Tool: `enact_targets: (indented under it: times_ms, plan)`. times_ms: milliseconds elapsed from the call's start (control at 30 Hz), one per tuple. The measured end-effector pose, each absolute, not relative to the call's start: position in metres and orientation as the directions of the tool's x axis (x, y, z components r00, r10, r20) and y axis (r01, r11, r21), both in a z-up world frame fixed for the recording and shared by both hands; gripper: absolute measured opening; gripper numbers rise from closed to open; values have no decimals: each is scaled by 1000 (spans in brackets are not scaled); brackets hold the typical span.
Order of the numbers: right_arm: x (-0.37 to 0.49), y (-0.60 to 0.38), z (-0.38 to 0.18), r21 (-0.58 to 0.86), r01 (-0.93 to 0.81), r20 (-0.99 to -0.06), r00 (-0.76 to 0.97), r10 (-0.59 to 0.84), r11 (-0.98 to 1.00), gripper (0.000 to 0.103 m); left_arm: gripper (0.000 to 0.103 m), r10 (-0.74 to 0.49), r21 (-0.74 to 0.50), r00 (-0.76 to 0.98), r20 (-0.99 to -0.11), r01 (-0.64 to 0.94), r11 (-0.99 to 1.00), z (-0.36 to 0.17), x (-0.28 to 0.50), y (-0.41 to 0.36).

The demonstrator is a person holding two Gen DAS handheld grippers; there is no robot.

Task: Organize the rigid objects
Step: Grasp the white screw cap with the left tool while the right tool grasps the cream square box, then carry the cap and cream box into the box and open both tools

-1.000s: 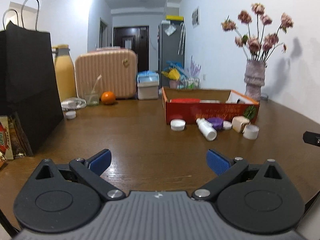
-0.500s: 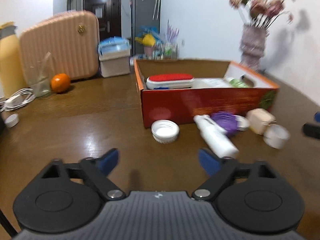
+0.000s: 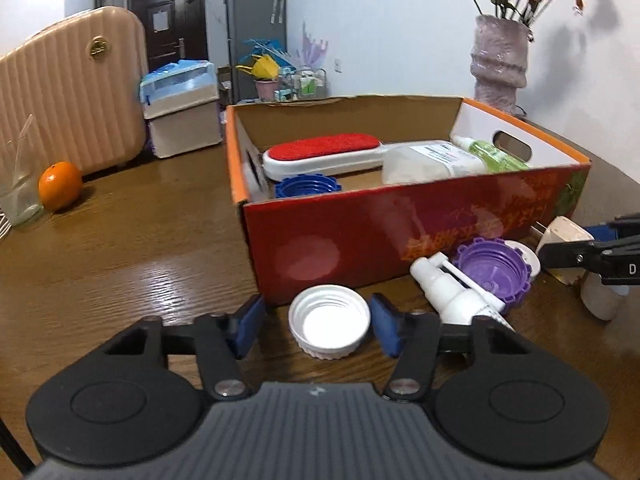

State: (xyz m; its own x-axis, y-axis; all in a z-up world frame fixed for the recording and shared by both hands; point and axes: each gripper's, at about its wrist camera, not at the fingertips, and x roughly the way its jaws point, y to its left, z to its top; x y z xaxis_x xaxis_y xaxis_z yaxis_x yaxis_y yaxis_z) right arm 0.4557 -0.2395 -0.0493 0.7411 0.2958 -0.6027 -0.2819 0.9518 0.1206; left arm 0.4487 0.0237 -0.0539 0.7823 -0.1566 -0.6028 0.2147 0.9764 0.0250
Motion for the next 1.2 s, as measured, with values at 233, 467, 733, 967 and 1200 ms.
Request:
enact_targets:
  times_ms: [233, 467, 733, 967, 1200]
  plan:
    - [452, -249, -50, 112, -246, -580, 770, 265, 963, 38, 41, -164, -21, 785, -597, 189, 982, -52, 447, 33]
    - [449, -264, -51, 79, -150, -573, 802, 168, 986, 38, 41, -141, -36, 801, -581, 148, 988, -45, 428, 36]
    - [379, -302, -16, 156, -46, -454, 884, 113, 987, 38, 41, -176, -130, 872, -457, 130, 983, 4, 323, 57]
    - [287, -311, -5, 223, -74, -395, 905, 159, 972, 38, 41, -218, -199, 891, -398, 148, 969, 23, 243, 59]
    - [241, -309, 7, 205, -121, -361, 913, 190, 971, 38, 41, -235, -190, 896, -377, 174, 966, 33, 210, 45]
